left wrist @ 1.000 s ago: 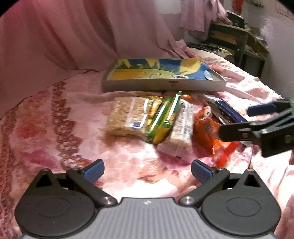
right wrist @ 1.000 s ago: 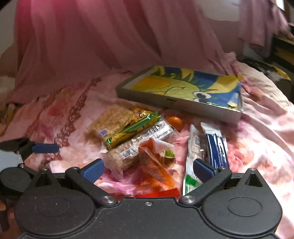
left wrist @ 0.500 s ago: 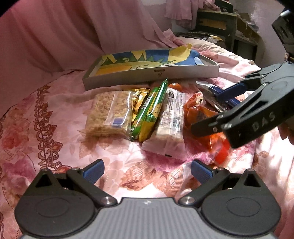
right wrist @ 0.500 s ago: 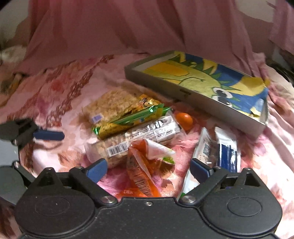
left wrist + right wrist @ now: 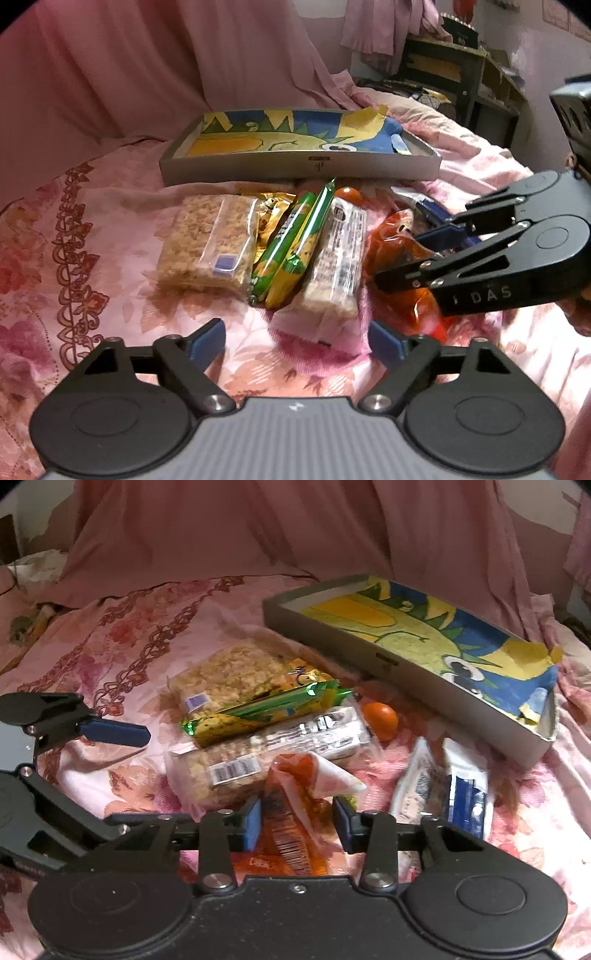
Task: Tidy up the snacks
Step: 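Lower the left tool onto the clear wrapped bar while the right tool reaches the orange candy bag, then close the left tool on the clear bar while the right tool grips the orange bag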
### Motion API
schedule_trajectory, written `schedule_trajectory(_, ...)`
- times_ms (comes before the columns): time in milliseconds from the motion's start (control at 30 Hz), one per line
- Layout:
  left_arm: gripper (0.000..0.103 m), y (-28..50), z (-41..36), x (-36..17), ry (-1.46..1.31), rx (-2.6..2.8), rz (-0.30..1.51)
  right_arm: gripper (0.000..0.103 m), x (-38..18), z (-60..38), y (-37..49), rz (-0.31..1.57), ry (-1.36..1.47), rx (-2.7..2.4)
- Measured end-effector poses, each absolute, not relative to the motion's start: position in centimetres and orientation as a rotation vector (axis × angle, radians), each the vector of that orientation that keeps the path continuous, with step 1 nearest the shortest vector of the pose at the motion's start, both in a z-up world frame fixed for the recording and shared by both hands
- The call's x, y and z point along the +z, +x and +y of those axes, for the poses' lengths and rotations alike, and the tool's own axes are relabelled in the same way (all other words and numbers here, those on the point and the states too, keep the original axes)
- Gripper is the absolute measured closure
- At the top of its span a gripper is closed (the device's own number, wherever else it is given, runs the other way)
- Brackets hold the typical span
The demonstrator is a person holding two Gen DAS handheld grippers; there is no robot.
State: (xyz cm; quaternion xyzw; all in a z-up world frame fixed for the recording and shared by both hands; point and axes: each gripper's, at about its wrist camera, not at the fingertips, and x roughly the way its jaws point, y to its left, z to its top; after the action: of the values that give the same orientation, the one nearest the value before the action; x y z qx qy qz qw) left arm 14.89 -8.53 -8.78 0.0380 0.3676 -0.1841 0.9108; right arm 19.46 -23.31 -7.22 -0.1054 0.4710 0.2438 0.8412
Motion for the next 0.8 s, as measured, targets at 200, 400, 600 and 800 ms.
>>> schedule_trajectory(200, 0.030, 15.2, -9.5, -8.9, 0.075, -0.413, 0.767, 0.068, -7.2, -24.9, 19.9, 1.003, -0.155, 0.482)
schedule_trajectory(400, 0.033, 16.0, -11.1, -9.2, 0.109, -0.438, 0.773, 0.068, -7.2, -25.5, 19.9, 1.000, -0.132, 0.488)
schedule_trajectory(600, 0.040, 16.9, -11.9, -9.3, 0.115, -0.435, 0.783, 0.069, -6.9, -26.0, 19.7, 0.980, -0.126, 0.475)
schedule_trajectory(800, 0.044, 16.3, -12.8, -9.5, 0.142, -0.430, 0.769, 0.069, -6.7, -26.9, 19.9, 0.955, -0.106, 0.440)
